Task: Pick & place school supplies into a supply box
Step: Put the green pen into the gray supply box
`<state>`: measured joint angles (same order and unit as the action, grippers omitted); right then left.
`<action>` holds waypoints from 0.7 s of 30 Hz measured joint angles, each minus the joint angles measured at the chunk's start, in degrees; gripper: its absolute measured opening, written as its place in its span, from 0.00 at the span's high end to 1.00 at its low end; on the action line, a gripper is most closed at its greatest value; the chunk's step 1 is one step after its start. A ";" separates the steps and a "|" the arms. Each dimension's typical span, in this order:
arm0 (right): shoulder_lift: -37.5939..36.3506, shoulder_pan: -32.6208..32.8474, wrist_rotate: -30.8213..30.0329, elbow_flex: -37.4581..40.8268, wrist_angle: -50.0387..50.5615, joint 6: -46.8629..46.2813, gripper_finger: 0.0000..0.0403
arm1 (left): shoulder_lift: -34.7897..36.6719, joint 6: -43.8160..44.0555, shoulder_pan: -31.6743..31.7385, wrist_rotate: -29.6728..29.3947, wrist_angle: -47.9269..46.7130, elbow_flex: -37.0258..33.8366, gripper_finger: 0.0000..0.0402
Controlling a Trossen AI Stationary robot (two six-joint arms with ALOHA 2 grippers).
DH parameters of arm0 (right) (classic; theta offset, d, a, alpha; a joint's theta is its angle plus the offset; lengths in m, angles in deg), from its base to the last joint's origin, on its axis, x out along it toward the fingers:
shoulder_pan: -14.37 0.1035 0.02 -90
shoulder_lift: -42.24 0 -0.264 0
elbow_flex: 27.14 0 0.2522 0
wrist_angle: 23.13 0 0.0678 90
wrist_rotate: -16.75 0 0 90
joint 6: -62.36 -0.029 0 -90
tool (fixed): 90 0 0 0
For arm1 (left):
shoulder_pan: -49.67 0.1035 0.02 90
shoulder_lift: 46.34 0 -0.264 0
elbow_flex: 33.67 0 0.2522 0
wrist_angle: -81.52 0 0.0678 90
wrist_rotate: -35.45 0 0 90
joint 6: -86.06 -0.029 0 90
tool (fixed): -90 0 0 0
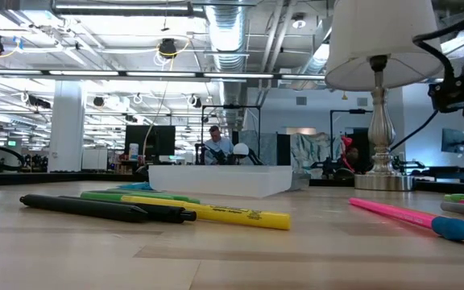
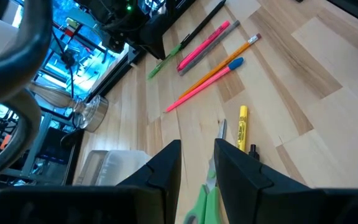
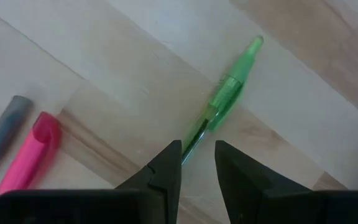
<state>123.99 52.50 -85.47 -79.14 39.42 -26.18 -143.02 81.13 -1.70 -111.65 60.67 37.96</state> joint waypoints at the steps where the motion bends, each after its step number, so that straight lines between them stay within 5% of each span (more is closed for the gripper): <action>1: 0.00 0.00 0.12 0.18 -0.12 -0.01 0.77 | 0.00 0.00 0.00 0.00 0.00 0.00 0.77; 21: -0.13 -0.02 -0.13 4.36 -6.70 4.11 0.77 | 0.00 -0.02 0.09 -0.02 0.00 0.00 0.77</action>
<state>123.86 52.48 -85.61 -74.79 32.71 -22.07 -143.02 81.11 -1.61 -111.67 60.67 37.96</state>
